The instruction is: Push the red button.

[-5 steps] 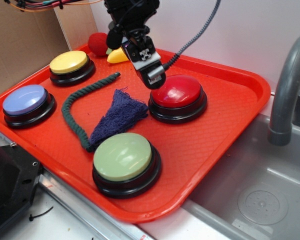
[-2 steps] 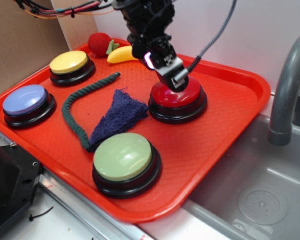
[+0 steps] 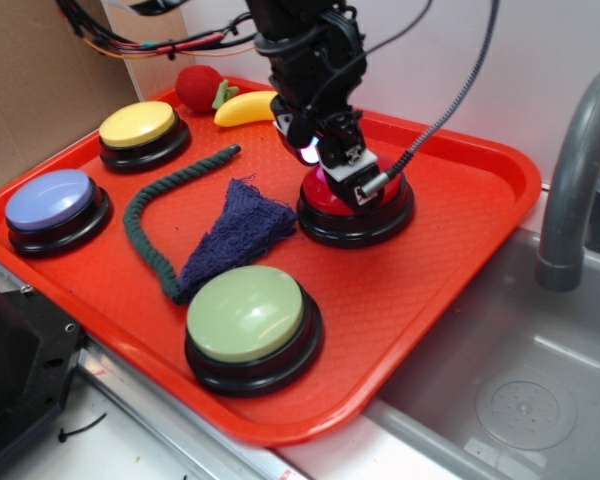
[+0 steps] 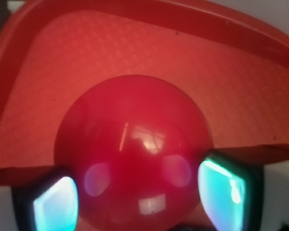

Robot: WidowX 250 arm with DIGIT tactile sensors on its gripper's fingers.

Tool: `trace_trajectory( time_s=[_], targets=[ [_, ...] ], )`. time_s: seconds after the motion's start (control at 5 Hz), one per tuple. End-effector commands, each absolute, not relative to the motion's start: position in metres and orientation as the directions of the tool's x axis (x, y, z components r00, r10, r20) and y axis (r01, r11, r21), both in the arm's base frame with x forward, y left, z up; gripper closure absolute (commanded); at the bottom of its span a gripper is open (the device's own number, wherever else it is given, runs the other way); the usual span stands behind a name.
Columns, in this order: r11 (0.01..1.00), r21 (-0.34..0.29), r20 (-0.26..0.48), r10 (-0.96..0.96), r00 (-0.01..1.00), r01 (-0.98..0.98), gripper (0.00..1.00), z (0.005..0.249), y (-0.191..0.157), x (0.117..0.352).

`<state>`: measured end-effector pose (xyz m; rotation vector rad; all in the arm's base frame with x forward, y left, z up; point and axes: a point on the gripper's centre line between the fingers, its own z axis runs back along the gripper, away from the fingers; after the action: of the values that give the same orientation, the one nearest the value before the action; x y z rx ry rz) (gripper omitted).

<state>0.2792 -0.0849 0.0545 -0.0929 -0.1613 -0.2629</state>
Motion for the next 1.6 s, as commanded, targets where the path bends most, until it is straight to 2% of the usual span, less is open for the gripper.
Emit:
trace_trajectory(
  time_s=[0.0, 0.4, 0.6, 1.0, 1.2, 1.4],
  targets=[
    [0.965, -0.071, 0.192, -0.235, 0.953, 0.252, 0.00, 0.066, -0.080, 0.286],
    [0.965, -0.081, 0.177, -0.231, 0.957, 0.248, 0.00, 0.093, -0.077, 0.278],
    [0.965, -0.085, 0.158, -0.232, 0.960, 0.247, 0.00, 0.099, -0.074, 0.283],
    [0.971, -0.072, 0.204, -0.210, 0.956, 0.229, 0.00, 0.124, -0.071, 0.271],
    [0.972, -0.078, 0.197, -0.202, 0.959, 0.221, 0.00, 0.137, -0.070, 0.263],
    [0.979, -0.061, 0.202, -0.180, 0.963, 0.196, 0.00, 0.139, -0.068, 0.256]
  ],
)
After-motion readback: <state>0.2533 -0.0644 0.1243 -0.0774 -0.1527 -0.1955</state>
